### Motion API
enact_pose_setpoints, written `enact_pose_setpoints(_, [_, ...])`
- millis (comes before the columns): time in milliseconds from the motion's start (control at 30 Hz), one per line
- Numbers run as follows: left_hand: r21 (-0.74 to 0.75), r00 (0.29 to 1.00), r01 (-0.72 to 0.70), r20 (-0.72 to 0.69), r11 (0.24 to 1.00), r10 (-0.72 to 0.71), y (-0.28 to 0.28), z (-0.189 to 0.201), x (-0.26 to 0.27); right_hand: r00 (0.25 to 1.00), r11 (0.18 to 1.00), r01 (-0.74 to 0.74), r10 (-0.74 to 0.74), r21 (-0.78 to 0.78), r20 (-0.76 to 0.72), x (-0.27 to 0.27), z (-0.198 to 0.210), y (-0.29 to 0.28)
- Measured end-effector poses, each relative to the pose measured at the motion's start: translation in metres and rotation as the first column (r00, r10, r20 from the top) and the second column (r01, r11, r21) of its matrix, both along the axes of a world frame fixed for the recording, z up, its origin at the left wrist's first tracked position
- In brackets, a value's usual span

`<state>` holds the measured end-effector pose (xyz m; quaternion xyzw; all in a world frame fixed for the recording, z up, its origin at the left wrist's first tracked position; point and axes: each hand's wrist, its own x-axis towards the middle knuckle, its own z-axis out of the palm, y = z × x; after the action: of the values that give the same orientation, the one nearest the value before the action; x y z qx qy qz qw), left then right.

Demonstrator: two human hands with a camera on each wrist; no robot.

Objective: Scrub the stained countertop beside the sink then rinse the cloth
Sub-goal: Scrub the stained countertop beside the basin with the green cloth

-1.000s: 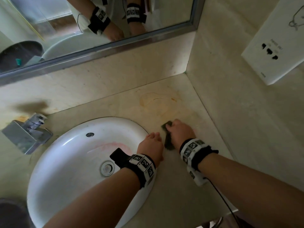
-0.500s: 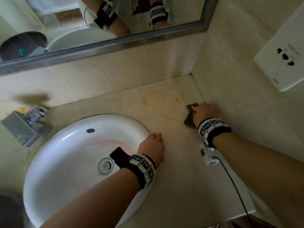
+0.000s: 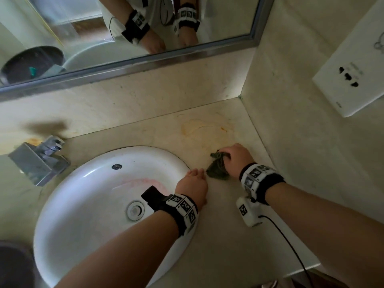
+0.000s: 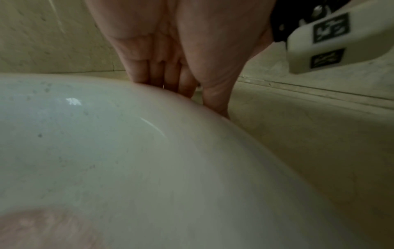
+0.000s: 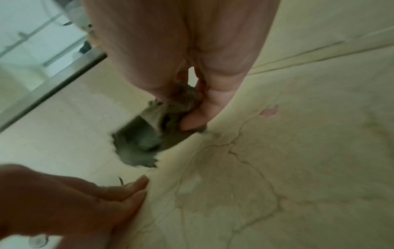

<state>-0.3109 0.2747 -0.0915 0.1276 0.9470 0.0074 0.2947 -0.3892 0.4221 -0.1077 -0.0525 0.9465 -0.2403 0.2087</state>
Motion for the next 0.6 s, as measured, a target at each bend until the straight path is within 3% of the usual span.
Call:
enact_pose_setpoints(133, [0.015,1.000,-0.011,0.009,1.000,0.011,-0.001,0.002,0.001,0.986,0.976,0.118,-0.094,-0.183,0.135,0.010,0.008,0.018])
enact_pose_setpoints(300, [0.027,0.996,-0.069,0.059,0.997,0.067,0.000,0.004,0.002,0.978,0.971,0.184,-0.165,-0.152,0.129,0.019,0.010,0.025])
enact_pose_setpoints(467, [0.021,0.996,-0.077,0.040,0.997,0.077,0.001,0.004,0.003,0.894,0.892,0.386,-0.299,-0.234,0.333,0.020,0.012,0.026])
enact_pose_setpoints(600, [-0.004,0.999,-0.047,0.011,0.999,0.048,0.000,0.005,0.003,0.909,0.937,0.313,-0.247,-0.159,0.335,0.022,0.015,0.025])
